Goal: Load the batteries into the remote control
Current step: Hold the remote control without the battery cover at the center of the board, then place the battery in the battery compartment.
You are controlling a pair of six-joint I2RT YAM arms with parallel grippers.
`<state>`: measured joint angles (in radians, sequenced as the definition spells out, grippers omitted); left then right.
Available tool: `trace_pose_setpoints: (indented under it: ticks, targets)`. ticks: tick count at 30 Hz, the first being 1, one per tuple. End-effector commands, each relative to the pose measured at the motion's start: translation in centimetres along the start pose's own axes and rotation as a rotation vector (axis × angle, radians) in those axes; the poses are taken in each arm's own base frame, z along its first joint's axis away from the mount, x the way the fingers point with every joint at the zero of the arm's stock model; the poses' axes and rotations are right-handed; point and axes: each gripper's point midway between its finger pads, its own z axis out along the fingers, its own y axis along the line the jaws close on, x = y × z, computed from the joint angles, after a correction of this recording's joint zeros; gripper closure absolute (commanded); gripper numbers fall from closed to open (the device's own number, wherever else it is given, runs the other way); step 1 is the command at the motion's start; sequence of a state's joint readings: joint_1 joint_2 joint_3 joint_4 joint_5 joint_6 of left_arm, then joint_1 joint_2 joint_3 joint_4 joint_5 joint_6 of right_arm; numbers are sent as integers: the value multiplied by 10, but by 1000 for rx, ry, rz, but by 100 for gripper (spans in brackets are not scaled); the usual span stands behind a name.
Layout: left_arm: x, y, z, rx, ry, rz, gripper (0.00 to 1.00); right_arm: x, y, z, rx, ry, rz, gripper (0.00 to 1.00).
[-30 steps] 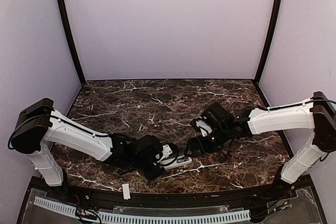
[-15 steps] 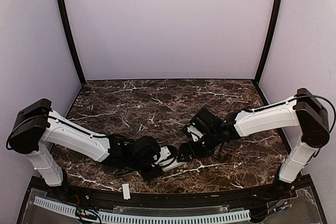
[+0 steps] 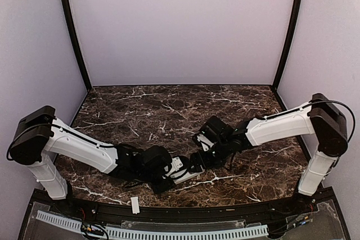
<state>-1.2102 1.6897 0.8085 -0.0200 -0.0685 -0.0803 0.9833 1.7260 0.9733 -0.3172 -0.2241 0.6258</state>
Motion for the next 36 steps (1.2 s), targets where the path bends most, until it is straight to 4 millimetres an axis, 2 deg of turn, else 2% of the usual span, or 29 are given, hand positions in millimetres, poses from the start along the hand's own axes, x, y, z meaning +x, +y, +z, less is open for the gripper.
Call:
trace_pose_setpoints:
  ticks: [1,6,15,22,25,27,32,36]
  targets:
    - [27,-2,2,11,83,19,56,-7,4,7,6,-10,-22,22]
    - [29,-1,2,10,88,20,57,-5,1,10,11,-1,-23,28]
    - [30,-1,2,6,79,15,57,6,-3,13,7,26,-13,28]
    - [22,-1,-2,13,1,-17,43,8,-7,13,23,24,-19,28]
    - [25,-2,-2,18,-5,-27,42,9,-9,12,31,29,-26,28]
    - [28,-1,-1,18,-6,-31,42,10,-9,12,32,30,-29,27]
    - [31,-1,-1,20,-29,-33,50,9,-11,8,49,23,-29,26]
    - [29,-4,0,38,-50,-26,51,9,-12,7,56,23,-30,25]
